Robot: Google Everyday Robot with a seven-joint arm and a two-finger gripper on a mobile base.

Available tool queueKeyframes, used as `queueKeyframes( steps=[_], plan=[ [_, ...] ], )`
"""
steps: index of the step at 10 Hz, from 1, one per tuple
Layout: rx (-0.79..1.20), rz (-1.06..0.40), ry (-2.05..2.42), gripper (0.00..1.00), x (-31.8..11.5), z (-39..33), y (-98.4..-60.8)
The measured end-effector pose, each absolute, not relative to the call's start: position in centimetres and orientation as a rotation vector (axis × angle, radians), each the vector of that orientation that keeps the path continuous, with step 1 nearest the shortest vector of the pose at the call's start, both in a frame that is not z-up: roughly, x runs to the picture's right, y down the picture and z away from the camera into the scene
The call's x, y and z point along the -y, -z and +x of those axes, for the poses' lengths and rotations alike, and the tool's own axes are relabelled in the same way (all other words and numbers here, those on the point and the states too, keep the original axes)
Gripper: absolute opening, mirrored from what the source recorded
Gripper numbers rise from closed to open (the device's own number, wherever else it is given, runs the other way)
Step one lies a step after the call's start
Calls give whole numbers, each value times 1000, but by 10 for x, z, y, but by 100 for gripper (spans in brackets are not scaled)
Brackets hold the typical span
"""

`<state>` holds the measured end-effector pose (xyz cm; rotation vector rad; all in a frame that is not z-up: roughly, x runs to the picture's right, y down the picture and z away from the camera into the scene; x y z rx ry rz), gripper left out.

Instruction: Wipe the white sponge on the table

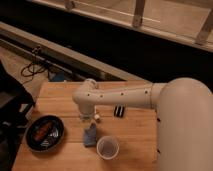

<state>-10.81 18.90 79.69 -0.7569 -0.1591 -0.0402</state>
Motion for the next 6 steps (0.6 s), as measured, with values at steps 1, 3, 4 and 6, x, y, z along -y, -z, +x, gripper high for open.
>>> queueKeyframes(
  steps=[1,3,4,6],
  plan=[
    [176,-749,47,0,-186,-118,-799],
    [210,-742,82,0,-193,-140,-791],
    [224,-747,95,0,-203,-144,-783],
    [251,-770,116,0,-231,-147,-762]
  ],
)
